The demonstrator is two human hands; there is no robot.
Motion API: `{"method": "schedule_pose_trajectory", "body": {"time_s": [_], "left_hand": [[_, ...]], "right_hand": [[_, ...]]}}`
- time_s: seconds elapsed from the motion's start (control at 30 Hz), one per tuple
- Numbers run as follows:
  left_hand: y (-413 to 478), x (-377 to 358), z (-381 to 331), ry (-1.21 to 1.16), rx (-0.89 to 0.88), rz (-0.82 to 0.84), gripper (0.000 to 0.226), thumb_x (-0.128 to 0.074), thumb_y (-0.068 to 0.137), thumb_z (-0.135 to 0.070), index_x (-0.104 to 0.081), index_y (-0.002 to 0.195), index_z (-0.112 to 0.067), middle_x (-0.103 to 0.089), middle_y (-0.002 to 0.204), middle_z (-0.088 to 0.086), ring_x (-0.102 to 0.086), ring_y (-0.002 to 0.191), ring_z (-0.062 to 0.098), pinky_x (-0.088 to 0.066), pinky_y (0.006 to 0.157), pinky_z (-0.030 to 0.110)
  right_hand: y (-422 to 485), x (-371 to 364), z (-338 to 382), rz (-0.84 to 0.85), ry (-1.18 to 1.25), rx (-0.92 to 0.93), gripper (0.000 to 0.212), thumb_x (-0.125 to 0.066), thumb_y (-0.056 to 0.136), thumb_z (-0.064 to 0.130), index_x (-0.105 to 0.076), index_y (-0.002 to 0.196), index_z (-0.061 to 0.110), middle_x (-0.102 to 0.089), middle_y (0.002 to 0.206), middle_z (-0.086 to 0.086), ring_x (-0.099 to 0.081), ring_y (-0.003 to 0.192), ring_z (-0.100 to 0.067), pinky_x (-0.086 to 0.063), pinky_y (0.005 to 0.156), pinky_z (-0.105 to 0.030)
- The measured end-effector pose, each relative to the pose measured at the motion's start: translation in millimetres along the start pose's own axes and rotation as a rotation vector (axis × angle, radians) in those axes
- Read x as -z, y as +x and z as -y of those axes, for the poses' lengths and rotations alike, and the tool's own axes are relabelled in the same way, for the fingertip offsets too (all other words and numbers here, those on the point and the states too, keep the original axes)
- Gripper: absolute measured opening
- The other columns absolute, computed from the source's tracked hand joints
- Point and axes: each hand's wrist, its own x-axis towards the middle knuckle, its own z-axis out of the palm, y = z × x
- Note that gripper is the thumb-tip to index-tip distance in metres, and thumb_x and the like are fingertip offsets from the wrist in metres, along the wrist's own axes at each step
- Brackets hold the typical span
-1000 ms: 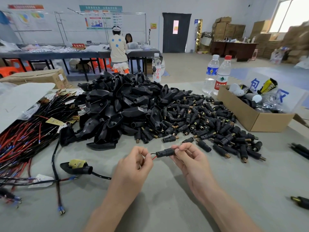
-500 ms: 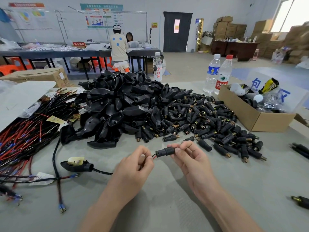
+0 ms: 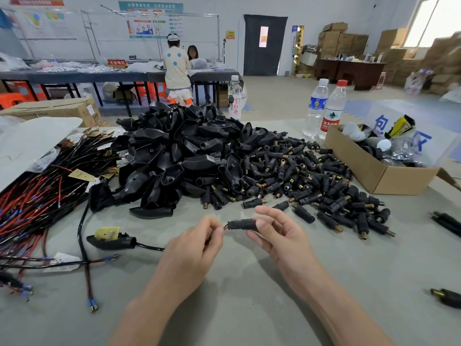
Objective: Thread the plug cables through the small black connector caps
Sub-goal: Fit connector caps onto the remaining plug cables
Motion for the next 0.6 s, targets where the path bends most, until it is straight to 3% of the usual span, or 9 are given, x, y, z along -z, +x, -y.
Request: {"method": "schedule_pose_trajectory", "body": {"time_s": [0.13,0.3,0.47,0.6], "left_hand": [[-2,-4,2,-0.060,-0.015,0.002,0.018,-0.038,0.102,-0.050,-0.047,0.093,-0.037,-0.050,0.064,-0.010,-0.047,0.058,0.012,-0.030,0.055,0.028],[-1,-9,-4,-0.201,0.000,-0.003,0.028,-0.043,0.094,-0.058,-0.055,0.097,-0.033,-0.047,0.060,-0.007,-0.044,0.055,0.011,-0.036,0.057,0.035],[0,-13,-9,-0.278,0.054,-0.047,0.014,-0.051,0.102,-0.037,-0.054,0.090,-0.030,-0.041,0.053,-0.012,-0.036,0.051,0.009,-0.030,0.055,0.031],[-1,-16,-19,-0.532,0.174,-0.044,0.021,-0.041,0.107,-0.029,-0.050,0.088,-0.024,-0.061,0.060,-0.001,-0.048,0.050,0.013,-0.040,0.052,0.023]], "right_hand": [[1,-1,0,-0.007,0.049,-0.026,0.034,-0.079,0.068,0.014,-0.079,0.102,0.020,-0.069,0.095,-0.002,-0.068,0.096,-0.013,-0.055,0.087,-0.022],[3,0,2,-0.050,0.170,-0.048,0.034,-0.072,0.070,0.000,-0.072,0.103,0.007,-0.072,0.092,-0.005,-0.070,0.083,-0.013,-0.057,0.076,-0.021],[2,-4,4,-0.023,0.253,-0.047,0.039,-0.065,0.072,-0.005,-0.063,0.109,0.006,-0.074,0.096,-0.006,-0.072,0.085,-0.012,-0.058,0.075,-0.022],[0,-7,3,-0.001,0.287,-0.059,0.047,-0.067,0.070,-0.006,-0.063,0.115,0.006,-0.073,0.098,-0.008,-0.070,0.088,-0.015,-0.058,0.077,-0.023]]}}
